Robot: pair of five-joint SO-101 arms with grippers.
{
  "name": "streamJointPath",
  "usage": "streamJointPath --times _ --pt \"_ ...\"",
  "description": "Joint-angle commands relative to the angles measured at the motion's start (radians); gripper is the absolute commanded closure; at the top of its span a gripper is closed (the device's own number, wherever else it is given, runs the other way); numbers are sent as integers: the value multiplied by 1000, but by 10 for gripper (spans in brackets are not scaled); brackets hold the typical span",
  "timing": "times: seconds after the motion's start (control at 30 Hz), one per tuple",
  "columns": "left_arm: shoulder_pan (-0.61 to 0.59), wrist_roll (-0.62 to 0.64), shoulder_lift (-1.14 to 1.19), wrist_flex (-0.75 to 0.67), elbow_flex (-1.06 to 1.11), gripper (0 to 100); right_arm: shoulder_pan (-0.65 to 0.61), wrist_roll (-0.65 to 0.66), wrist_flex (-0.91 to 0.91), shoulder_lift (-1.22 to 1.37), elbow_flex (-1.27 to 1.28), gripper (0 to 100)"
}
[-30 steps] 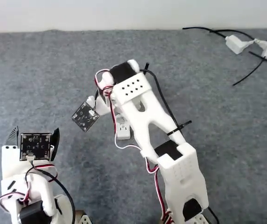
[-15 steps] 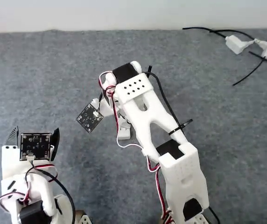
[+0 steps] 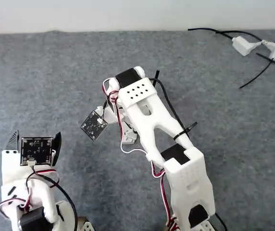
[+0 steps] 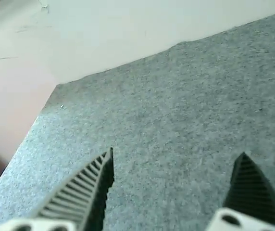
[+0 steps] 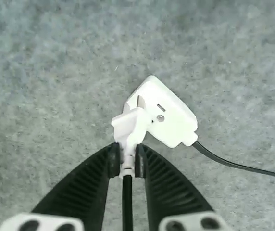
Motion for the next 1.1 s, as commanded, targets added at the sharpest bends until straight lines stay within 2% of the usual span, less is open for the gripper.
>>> streamJointPath --times 0.0,0.23,1.07 --pt "-6 -6 -15 -31 -27 628 5 12 41 -74 -44 988" --pt "-6 -6 -15 -31 -27 628 4 12 42 -70 -143 988" --pt "-6 -6 -15 -32 -16 628 2 12 41 51 -104 988"
